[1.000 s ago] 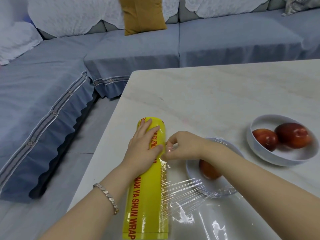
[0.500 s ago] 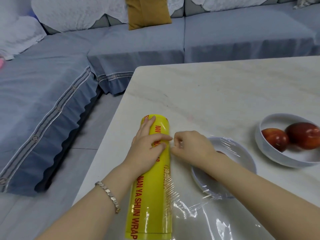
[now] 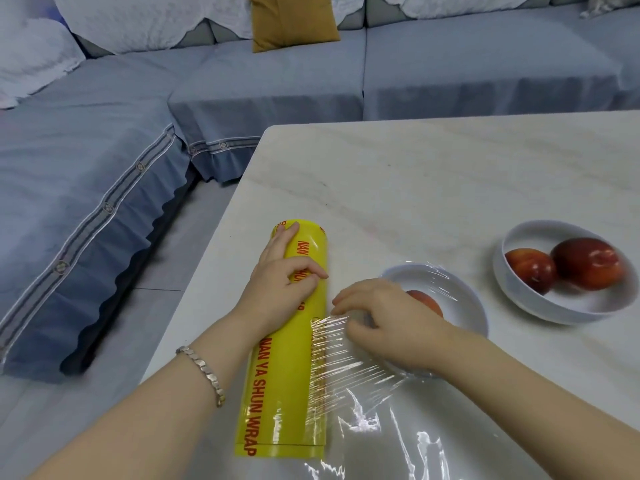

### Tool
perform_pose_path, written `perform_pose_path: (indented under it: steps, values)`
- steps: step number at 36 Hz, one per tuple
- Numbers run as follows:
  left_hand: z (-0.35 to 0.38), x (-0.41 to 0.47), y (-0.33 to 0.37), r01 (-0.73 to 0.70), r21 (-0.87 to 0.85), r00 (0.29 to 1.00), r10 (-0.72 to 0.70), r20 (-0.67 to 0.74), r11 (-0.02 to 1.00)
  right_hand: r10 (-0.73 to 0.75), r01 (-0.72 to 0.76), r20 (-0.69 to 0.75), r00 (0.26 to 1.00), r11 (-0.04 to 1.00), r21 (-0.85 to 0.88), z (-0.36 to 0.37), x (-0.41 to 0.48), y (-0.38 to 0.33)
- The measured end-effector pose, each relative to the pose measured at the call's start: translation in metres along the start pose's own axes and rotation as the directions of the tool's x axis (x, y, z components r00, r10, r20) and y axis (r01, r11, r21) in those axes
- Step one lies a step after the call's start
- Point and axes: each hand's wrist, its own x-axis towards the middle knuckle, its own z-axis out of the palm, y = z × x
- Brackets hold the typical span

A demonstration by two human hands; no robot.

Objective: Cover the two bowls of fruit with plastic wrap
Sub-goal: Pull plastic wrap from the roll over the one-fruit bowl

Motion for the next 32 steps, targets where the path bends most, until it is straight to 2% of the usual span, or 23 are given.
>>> perform_pose_path:
  steps: [3,7,12,16,18,19,21,25,28,32]
  values:
    - [0.001,0.0,0.002,-0.008,0.02,1.0,0.008,-0.002,1.0,0.043,-0.036,0.049,0.998,0.99,-0.134,0.005,0.005,-0.006]
    - [0.001,0.0,0.003,-0.021,0.043,1.0,0.021,0.004,0.999,0.096,-0.086,0.034,0.995,0.972,-0.22,0.01,0.009,-0.01]
    - [0.002,0.001,0.001,-0.025,0.025,1.0,0.025,0.004,0.999,0.141,-0.143,-0.021,0.99,0.977,-0.156,0.026,0.012,-0.009]
    - [0.002,0.002,0.001,-0.026,0.039,1.0,0.026,0.013,0.999,0.099,-0.115,-0.11,0.989,0.983,-0.144,0.033,0.015,-0.01]
    - [0.003,0.002,0.002,-0.024,0.046,1.0,0.023,0.014,0.999,0.025,-0.06,-0.195,0.98,0.983,-0.174,0.035,0.018,-0.008]
    - [0.003,0.001,0.002,-0.023,0.051,1.0,0.022,0.014,0.998,0.005,-0.045,-0.254,0.967,0.987,-0.154,0.036,0.019,-0.006]
    - [0.003,0.001,0.003,-0.023,0.059,1.0,0.022,0.017,0.998,0.021,-0.046,-0.28,0.96,0.995,-0.085,0.041,0.021,0.004]
    - [0.003,0.001,0.003,-0.028,0.059,1.0,0.028,0.002,0.998,0.14,-0.152,-0.158,0.977,0.986,-0.067,0.037,0.016,0.001]
    - [0.002,0.001,0.0,-0.032,0.034,0.999,0.033,-0.016,0.999,0.181,-0.204,-0.16,0.97,0.969,-0.137,0.032,0.011,-0.006]
    - [0.003,0.0,0.001,-0.037,0.046,0.999,0.038,-0.006,0.998,0.117,-0.13,-0.133,0.984,0.987,-0.092,0.038,0.0,-0.008]
